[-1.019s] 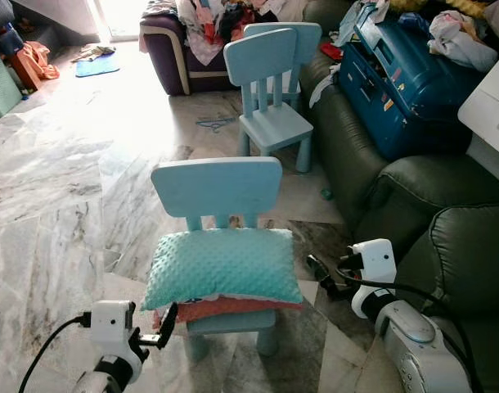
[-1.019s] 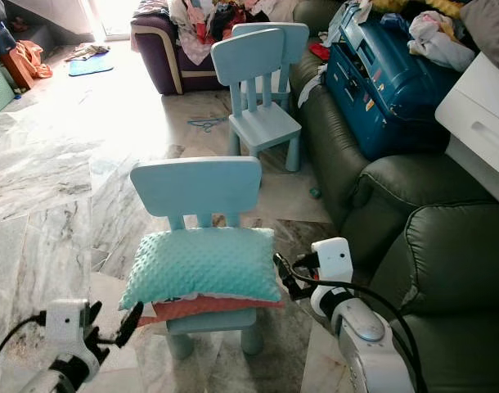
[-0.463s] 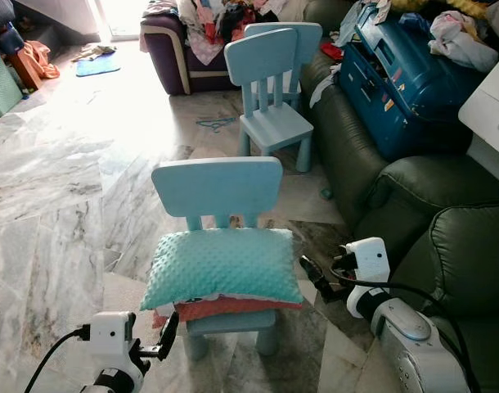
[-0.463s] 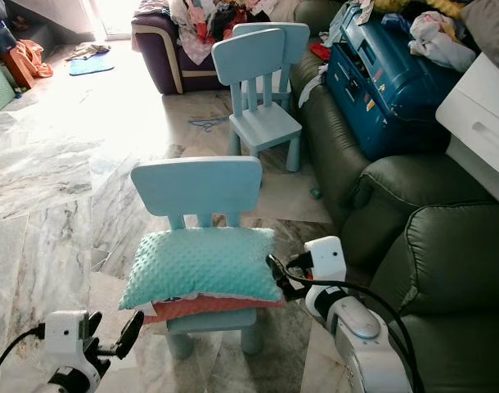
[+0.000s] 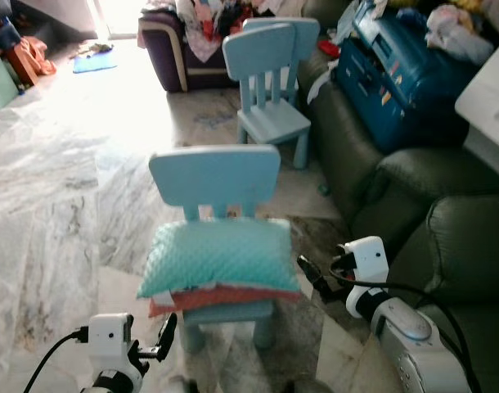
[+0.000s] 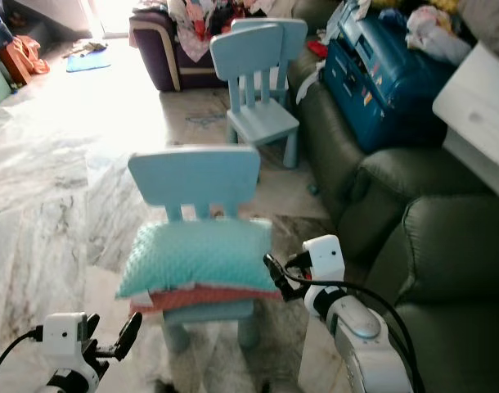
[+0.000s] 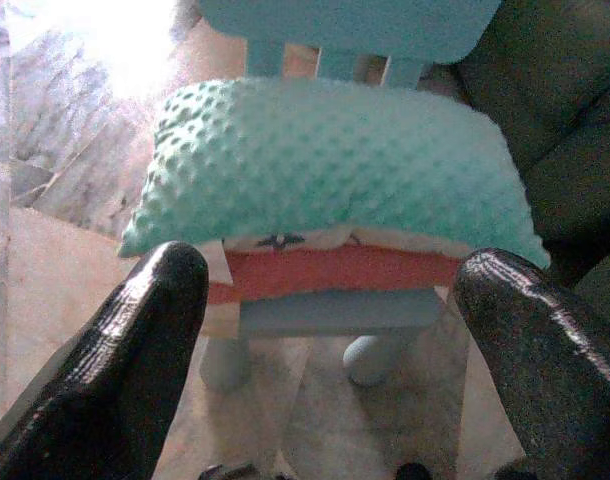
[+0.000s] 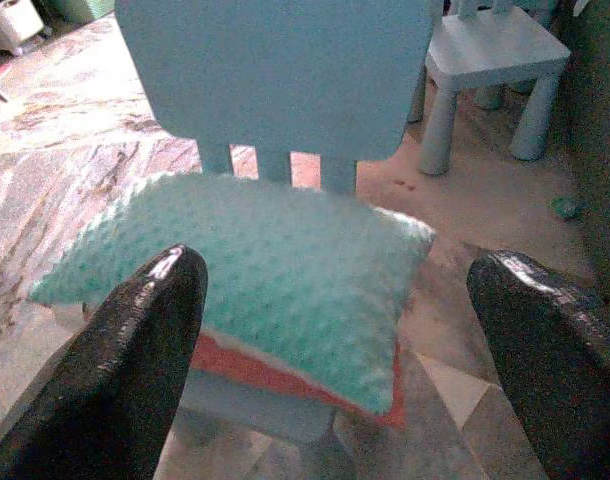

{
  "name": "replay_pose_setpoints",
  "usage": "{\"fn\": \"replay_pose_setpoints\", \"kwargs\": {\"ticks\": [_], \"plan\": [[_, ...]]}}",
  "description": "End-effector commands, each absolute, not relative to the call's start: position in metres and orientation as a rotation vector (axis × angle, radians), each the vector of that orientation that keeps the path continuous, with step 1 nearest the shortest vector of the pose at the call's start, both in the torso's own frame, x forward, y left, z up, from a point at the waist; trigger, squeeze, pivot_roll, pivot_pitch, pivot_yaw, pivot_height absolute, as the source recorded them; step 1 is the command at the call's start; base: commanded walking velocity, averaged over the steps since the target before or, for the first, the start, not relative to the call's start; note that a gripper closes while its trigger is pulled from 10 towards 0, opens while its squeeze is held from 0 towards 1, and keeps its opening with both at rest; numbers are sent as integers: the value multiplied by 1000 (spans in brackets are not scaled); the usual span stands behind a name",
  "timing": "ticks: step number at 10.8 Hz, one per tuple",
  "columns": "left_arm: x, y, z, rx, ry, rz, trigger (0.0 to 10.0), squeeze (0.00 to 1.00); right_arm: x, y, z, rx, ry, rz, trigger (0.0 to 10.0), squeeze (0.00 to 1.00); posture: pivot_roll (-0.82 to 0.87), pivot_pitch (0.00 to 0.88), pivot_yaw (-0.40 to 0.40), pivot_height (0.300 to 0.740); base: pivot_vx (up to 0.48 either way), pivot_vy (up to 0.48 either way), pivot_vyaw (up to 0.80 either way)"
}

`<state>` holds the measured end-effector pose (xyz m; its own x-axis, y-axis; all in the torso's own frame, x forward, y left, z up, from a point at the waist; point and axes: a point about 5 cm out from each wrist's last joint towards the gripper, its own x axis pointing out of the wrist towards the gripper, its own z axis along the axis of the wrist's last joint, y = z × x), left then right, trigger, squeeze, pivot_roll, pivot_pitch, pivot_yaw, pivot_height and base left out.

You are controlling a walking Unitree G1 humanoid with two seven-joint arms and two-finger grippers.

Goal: Move the pillow to the sofa

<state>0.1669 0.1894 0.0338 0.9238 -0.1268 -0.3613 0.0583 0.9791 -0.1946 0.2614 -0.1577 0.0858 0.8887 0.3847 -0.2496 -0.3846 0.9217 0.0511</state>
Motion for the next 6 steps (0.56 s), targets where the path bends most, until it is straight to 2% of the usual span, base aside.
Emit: {"fn": "replay_pose_setpoints", "kwargs": {"ticks": [1,5,6], "plan": [[164,192,34,-174,388,-83,10000,0,260,-155,89,-2,254,420,10000,0,-158,148,16,623,0,0,0],[163,192,34,-173,391,-76,10000,0,259,-154,89,-3,256,434,10000,0,-156,154,11,569,0,0,0],[161,191,34,-174,392,-73,10000,0,259,-153,89,-3,256,439,10000,0,-154,156,8,544,0,0,0]]}}
